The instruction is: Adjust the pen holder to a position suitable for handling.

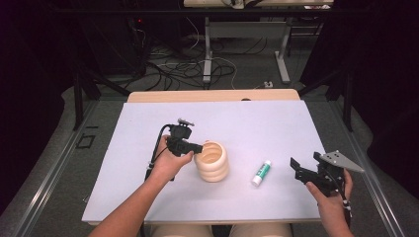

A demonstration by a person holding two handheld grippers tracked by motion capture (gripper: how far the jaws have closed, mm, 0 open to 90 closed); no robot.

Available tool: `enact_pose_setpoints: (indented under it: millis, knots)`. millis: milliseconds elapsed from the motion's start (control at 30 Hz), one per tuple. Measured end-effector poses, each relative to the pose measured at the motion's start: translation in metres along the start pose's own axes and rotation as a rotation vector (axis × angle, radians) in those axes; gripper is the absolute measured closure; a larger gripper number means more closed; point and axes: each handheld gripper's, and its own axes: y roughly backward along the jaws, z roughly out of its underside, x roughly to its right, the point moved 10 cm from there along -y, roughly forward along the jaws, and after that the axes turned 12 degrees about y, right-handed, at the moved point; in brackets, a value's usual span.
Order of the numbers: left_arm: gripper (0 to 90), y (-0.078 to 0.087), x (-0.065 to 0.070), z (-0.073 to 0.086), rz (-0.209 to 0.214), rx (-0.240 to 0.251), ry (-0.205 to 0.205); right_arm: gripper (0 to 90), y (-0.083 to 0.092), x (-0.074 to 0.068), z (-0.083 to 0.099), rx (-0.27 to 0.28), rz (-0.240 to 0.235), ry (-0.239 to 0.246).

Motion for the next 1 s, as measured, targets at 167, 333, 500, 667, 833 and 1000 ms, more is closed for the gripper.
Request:
enact_pose_setpoints:
  millis: [167, 333, 500, 667, 833, 1000]
  knots:
    - [73.5, -0.005, 0.003, 0.008, -0.02, -0.024, -0.041, 13.2, 0.0, 0.0, 0.001, -0.01, -0.005, 0.006]
    - [72.5, -0.007, 0.008, 0.01, -0.014, -0.023, -0.06, 13.2, 0.0, -0.001, 0.001, -0.01, -0.006, 0.008]
    - [71.8, -0.008, 0.011, 0.011, 0.002, -0.019, -0.052, 13.2, 0.0, -0.002, 0.001, -0.011, -0.007, -0.004]
    - [71.3, -0.008, 0.01, 0.011, 0.014, -0.013, -0.042, 13.2, 0.0, -0.002, 0.001, -0.011, -0.008, -0.005]
    - [68.7, -0.006, 0.012, 0.011, 0.033, 0.001, -0.038, 13.2, -0.001, -0.003, 0.001, -0.01, -0.007, -0.006]
    - [63.6, -0.001, 0.013, 0.009, 0.052, 0.032, -0.046, 13.2, -0.002, -0.003, 0.0, 0.001, -0.006, 0.002]
